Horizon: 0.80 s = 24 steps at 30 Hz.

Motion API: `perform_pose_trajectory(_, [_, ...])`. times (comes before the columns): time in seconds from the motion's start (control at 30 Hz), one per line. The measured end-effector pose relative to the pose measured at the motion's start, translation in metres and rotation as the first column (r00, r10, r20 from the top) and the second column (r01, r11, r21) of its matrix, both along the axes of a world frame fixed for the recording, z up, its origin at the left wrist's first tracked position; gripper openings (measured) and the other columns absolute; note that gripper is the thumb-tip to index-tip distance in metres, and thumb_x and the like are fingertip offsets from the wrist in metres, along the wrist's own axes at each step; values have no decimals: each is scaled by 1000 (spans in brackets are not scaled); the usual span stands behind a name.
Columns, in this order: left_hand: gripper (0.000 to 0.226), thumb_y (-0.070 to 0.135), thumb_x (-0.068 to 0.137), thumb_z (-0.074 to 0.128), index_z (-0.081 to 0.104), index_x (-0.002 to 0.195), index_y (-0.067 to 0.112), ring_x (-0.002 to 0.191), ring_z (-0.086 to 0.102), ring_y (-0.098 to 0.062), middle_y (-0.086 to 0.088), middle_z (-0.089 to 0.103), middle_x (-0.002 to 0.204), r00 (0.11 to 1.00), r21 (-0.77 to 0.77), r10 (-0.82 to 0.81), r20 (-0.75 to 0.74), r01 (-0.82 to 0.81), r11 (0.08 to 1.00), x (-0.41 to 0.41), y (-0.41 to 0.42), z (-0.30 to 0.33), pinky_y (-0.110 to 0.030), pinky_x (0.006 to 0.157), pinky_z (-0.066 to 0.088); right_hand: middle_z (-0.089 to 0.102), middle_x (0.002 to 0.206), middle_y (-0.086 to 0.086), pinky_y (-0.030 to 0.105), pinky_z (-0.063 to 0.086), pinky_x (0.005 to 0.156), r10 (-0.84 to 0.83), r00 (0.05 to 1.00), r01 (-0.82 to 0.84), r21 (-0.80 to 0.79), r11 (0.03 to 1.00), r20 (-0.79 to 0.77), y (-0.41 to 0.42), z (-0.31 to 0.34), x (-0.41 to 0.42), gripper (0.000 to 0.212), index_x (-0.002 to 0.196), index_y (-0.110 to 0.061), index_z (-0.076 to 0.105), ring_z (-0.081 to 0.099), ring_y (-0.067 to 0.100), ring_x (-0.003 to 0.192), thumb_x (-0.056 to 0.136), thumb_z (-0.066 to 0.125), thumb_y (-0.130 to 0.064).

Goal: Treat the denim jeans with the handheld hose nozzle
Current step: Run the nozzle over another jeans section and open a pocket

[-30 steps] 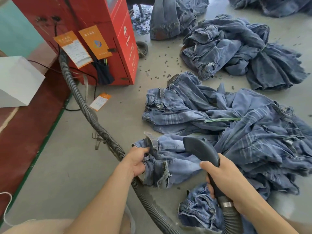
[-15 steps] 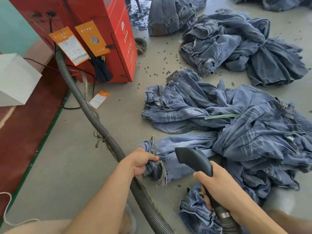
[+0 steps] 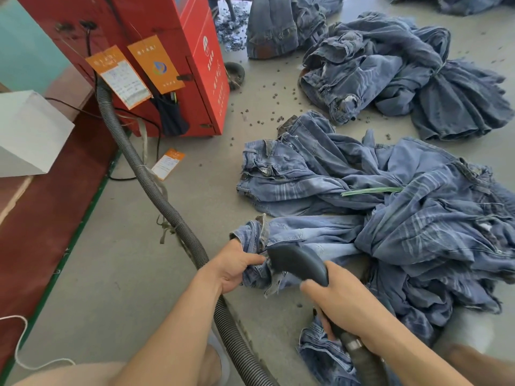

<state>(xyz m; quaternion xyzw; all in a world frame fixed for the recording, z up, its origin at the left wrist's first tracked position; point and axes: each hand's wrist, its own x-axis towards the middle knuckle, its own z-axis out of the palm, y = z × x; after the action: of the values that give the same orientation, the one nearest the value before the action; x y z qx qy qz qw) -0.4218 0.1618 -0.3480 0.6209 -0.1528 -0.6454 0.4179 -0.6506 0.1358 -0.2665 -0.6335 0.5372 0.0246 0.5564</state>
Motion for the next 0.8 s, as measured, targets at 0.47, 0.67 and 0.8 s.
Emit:
perform_pose_trajectory(0.47, [54,32,106,44,51,147,-2,138,52,-43,-27,51,150,822,-67,132,-553,-202,977,11,-2,8,-55,110,48,71,68,11,41,57,57,-116,991,102,-188,977,-64,-7,-5,8,18,102,-20,50,69,30,54,96,57,-35])
perform_pose_trajectory(0.67, [98,75,99,17,46,150,-4,145,40,-48,-32,40,156,716,-139,51,-696,-205,969,9,-8,20,-61,119,34,65,52,6,33,47,46,-89,996,91,-71,993,28,10,2,-3,20,98,-25,52,62,24,39,86,57,-41])
perform_pose_trajectory(0.8, [93,71,101,18,47,149,-5,143,43,-48,-31,42,155,724,-160,66,-687,-239,958,10,-9,25,-61,119,32,66,55,10,43,58,54,-114,993,116,-104,988,27,1,-1,14,17,98,-18,52,62,28,43,92,59,-33])
